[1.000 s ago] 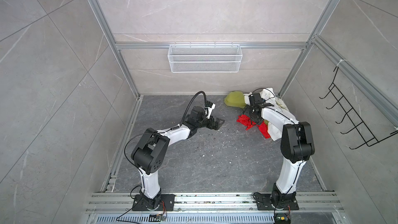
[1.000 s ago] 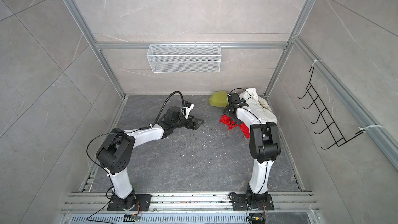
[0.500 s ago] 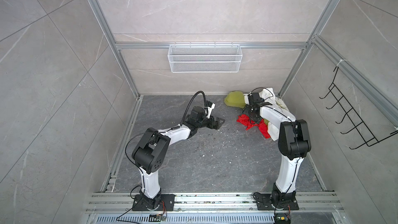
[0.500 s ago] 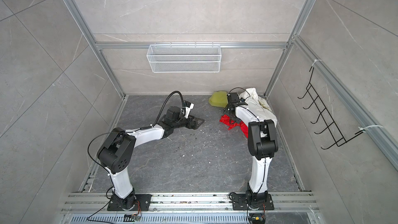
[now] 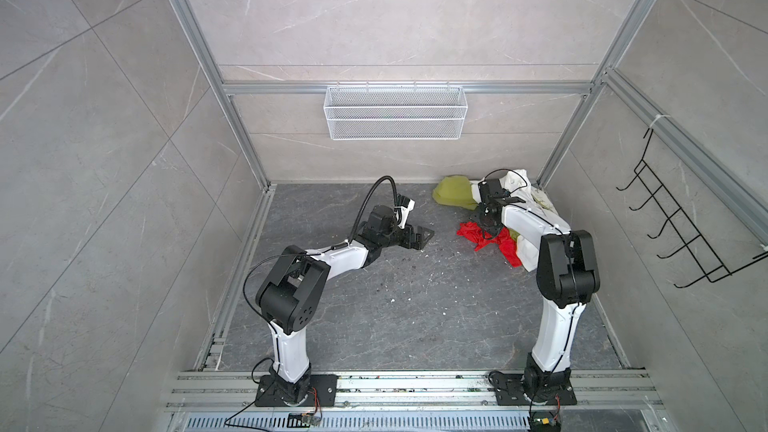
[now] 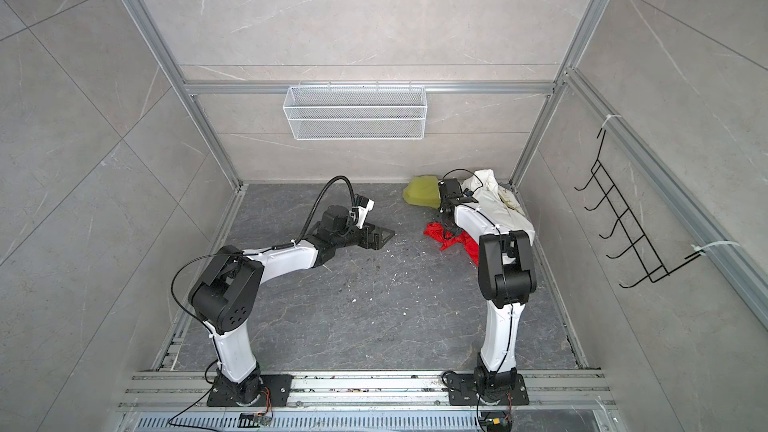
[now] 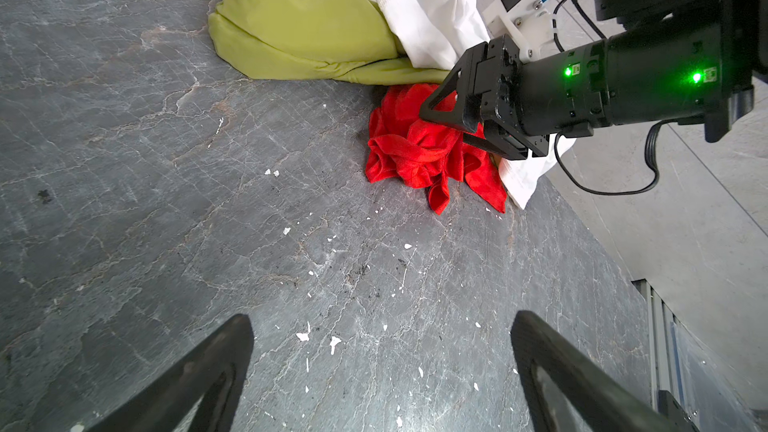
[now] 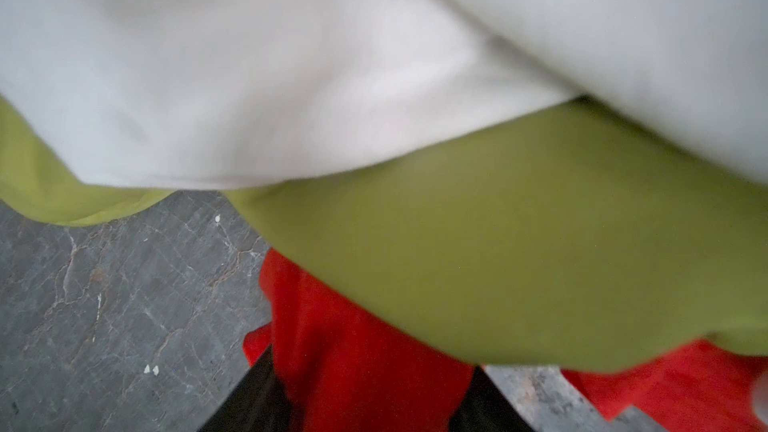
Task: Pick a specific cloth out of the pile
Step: 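Close the right gripper on the red cloth beneath the green cloth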
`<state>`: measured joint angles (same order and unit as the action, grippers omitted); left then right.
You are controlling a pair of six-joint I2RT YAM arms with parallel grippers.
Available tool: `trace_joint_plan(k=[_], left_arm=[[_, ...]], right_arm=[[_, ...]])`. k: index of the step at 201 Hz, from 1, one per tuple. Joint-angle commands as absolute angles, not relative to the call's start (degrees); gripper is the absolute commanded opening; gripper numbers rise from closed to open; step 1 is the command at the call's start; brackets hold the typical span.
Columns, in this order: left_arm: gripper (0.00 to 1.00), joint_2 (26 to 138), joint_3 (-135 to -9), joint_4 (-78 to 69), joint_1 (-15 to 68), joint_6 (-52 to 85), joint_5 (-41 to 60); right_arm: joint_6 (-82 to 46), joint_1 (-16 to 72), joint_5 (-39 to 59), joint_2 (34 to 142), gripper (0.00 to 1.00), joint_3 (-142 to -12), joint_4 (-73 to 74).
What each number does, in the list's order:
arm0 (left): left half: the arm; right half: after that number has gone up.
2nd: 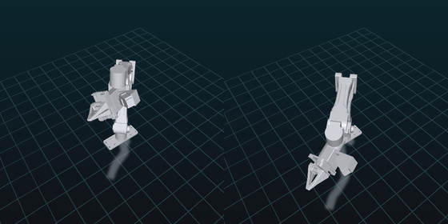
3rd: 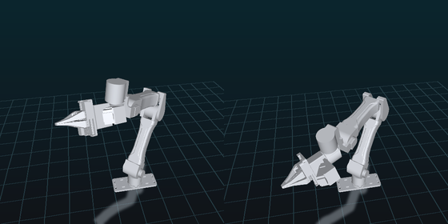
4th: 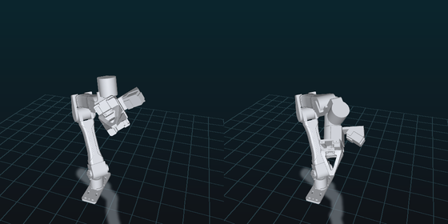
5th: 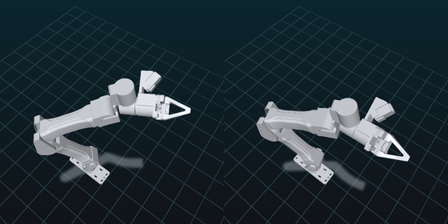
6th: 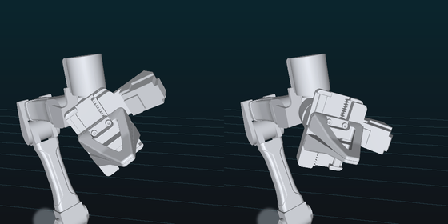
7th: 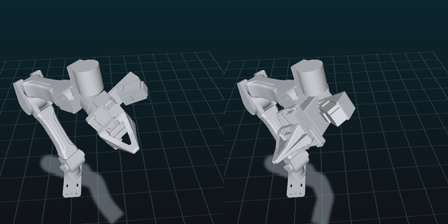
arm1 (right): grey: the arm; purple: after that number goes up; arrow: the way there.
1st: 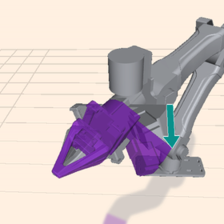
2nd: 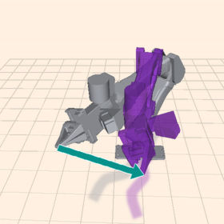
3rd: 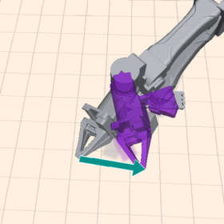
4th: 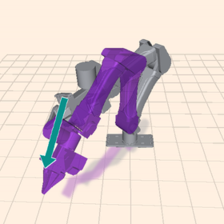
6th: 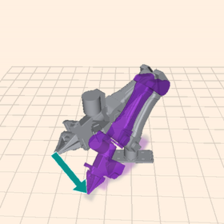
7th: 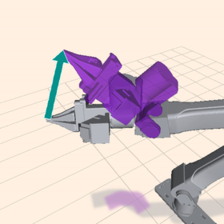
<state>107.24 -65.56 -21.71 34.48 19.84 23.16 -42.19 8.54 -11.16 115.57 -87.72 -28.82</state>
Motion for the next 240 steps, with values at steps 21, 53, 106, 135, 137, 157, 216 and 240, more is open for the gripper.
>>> trace_joint_plan(k=[21, 53, 106, 135, 137, 157, 216, 240], left_arm=[[1.00, 106.9, -64.5, -25.1, 34.7, 20.5, 24.6], [1.00, 106.6, -63.7, -25.6, 34.8, 20.6, 24.3], [1.00, 106.7, -63.3, -26.6, 35.1, 21.3, 24.1], [1.00, 106.5, -63.2, -26.6, 35.1, 21.1, 23.9], [1.00, 106.5, -63.2, -26.7, 35.1, 21.1, 24.0], [1.00, 106.3, -63.1, -26.6, 35.2, 21.2, 23.9], [1.00, 106.4, -62.8, -27.3, 35.7, 21.6, 23.9], [1.00, 106.4, -63.1, -27.4, 35.7, 21.5, 23.9]], right_arm=[[-42.5, 8.1, -12.1, 114.5, 0.45, -87.0, -28.6], [-43.0, 8.0, -12.2, 114.1, 0.43, -86.6, -28.5], [-43.7, 8.0, -12.0, 112.4, 0.35, -85.3, -27.5], [-43.9, 7.9, -11.7, 111.4, 0.29, -85.4, -27.3], [-43.9, 8.0, -11.6, 111.3, 0.29, -85.4, -27.3], [-43.9, 7.9, -11.5, 110.3, 0.28, -85.5, -27.3], [-43.7, 7.9, -11.5, 107.2, 0.22, -85.0, -27.7], [-43.5, 8.0, -11.8, 106.3, 0.22, -85.1, -28.0]])
